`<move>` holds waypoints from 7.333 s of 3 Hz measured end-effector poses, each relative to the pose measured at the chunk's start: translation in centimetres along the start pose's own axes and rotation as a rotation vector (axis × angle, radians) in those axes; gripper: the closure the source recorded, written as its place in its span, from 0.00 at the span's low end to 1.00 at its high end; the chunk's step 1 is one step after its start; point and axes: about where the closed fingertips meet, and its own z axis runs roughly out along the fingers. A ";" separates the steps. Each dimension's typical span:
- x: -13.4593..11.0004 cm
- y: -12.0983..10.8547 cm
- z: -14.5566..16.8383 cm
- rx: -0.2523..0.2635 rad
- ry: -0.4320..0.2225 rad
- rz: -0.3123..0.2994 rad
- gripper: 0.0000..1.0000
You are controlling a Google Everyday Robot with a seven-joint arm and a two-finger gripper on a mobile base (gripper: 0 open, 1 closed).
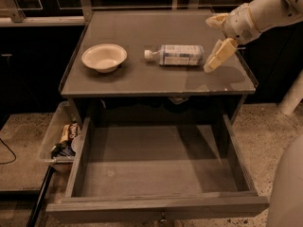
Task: Place blue plastic bottle into top drawer
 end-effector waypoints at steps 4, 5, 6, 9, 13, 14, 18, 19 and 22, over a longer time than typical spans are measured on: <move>1.7 -3.5 6.4 -0.004 0.101 -0.041 0.00; 2.1 -3.3 7.9 -0.037 0.101 -0.034 0.00; 2.5 -2.7 9.3 -0.095 0.096 -0.016 0.00; 2.5 -2.7 9.3 -0.098 0.096 -0.017 0.66; 1.1 0.5 5.2 -0.059 0.064 -0.014 1.00; -0.3 3.4 1.3 0.013 0.021 -0.041 1.00; 1.7 11.5 -0.1 0.060 0.074 -0.046 1.00; 3.3 16.9 -0.9 0.078 0.088 -0.051 1.00; 9.8 22.6 2.4 0.040 0.074 0.024 1.00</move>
Offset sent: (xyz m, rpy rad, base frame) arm 0.0554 0.0128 -0.0188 -0.1136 -0.0566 -0.0144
